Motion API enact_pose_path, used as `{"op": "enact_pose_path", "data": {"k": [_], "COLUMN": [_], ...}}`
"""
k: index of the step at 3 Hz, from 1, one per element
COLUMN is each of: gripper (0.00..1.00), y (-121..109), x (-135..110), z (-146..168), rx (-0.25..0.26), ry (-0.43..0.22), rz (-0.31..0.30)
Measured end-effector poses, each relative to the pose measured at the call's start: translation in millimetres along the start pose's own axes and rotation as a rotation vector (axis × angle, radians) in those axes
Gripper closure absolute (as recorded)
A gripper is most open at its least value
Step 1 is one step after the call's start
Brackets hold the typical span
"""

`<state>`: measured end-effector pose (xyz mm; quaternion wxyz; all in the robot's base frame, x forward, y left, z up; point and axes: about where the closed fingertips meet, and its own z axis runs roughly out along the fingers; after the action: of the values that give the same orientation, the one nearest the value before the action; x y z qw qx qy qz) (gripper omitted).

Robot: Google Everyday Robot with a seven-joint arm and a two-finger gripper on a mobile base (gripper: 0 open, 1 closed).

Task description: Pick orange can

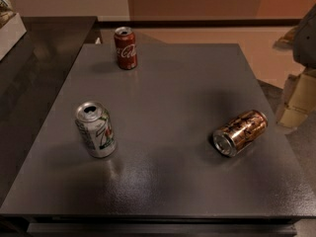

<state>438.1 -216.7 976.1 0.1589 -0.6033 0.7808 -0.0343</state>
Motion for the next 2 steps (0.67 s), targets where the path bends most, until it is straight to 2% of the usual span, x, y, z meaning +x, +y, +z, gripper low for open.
{"op": "enact_pose_path", "data": {"k": [1,2], "gripper": [0.00,0.00], "y": [-0.5,-3.4], "x": [-0.5,-2.3], "z": [-0.3,6.2], "rx": [0.003,-0.006], "ry": [-0.001,0.000], "rz": [-0.002,-0.056]}}
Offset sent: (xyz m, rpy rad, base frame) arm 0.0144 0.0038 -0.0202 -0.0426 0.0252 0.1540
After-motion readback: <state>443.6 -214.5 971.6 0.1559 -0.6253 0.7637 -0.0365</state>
